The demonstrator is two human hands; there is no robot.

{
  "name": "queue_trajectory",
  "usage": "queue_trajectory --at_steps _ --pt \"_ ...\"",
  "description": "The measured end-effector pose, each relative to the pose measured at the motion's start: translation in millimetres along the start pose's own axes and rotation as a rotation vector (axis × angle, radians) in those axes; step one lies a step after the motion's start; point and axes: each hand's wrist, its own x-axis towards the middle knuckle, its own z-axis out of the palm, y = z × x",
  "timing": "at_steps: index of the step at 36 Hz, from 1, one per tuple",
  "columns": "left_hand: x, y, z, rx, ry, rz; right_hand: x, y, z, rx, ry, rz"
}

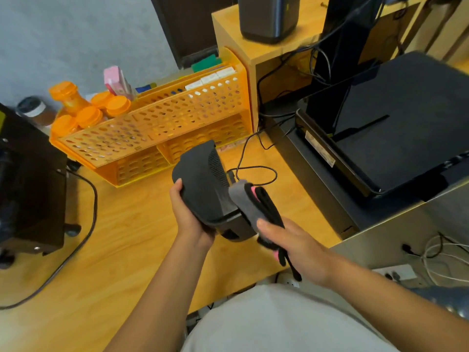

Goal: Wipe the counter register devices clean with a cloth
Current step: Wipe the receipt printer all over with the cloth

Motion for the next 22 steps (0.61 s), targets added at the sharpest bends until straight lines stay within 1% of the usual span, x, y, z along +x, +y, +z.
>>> queue_trajectory --at_steps 3,5,9,12,15,19,22 --pt "0.2 0.3 3.9 0.02 -0.033 0.014 -10.5 9.8 2.6 -0.095 -0.011 0.012" --pt "-0.8 -3.2 8.5 0.047 -0.05 -0.004 -9.6 8.8 7.8 -0.106 -0.019 -0.009" --pt "-2.4 -8.7 15.3 0.138 -0.103 -0.008 9.4 -8.6 7.3 -0.019 0.033 -0.134" --pt "-6.6 -7.9 19.5 0.204 -0.178 0.018 25.9 -27.8 5.9 0.109 0.08 -0.164" --pt "-12.0 -6.6 24.5 0.256 -0.247 0.048 40.2 -35.8 3.2 0.096 0.177 -0.173" --pt "-14.7 -11.3 26.2 0.328 -0.292 0.056 56.9 -40.5 -4.3 0.042 0.378 -0.192" --pt "-18.7 -15.8 27.9 0.382 -0.293 0.054 64.5 -47.2 -15.6 0.006 0.471 -0.196"
